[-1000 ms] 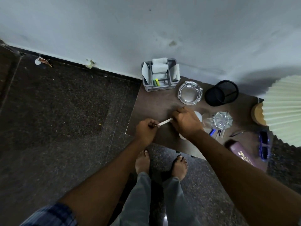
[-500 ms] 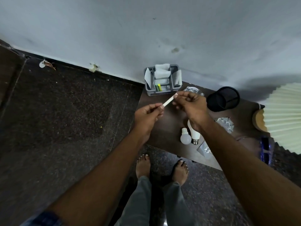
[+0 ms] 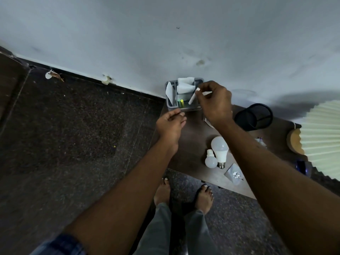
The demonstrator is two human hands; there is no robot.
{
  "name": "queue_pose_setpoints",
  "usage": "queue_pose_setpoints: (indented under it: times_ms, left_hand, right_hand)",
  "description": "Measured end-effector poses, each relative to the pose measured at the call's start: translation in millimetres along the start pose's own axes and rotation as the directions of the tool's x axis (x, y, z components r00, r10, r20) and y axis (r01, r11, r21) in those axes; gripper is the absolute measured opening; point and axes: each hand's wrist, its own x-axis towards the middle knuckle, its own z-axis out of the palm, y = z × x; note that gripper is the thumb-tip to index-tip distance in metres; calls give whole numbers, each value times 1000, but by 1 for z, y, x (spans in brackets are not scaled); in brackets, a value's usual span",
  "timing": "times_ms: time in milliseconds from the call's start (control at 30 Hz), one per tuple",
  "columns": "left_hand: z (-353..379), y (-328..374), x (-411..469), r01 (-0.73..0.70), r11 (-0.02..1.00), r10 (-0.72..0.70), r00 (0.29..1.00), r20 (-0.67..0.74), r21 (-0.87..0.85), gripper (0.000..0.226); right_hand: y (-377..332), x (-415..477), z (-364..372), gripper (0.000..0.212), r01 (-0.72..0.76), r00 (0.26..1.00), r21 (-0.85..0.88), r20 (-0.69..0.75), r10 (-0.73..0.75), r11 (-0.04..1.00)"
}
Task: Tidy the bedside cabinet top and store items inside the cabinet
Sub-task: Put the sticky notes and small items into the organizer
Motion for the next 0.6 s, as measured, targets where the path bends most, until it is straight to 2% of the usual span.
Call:
queue_pose_setpoints:
  times_ms: [167, 233, 333, 400, 533, 600]
  left_hand:
    - [-9, -4, 10, -31, 996, 39, 994, -105, 78, 28]
    - [-14, -4, 15, -32, 993, 46, 991, -125, 115, 28]
    - [-21, -6, 23, -90, 960, 126, 984, -124, 264, 30]
    - [-23, -5, 25, -153, 922, 200, 975, -97, 356, 36]
    - [-18, 2, 25, -253, 875, 284, 959, -16, 412, 53]
    - [-16, 4, 29, -267, 874, 280, 960, 30, 406, 60]
  right_hand:
    - [4, 2, 16, 12, 123, 989, -192, 108, -104, 974]
    - [5, 2, 16, 16, 121, 992, -200, 66, -110, 972]
    - [6, 0, 8, 20, 21, 992, -103, -120, -33, 994]
    - [11, -5, 4, 32, -83, 982, -43, -173, 75, 996]
    - [15, -15, 7, 57, -236, 971, -33, -48, 234, 971]
    - [12, -19, 10, 53, -252, 967, -7, 26, 253, 968]
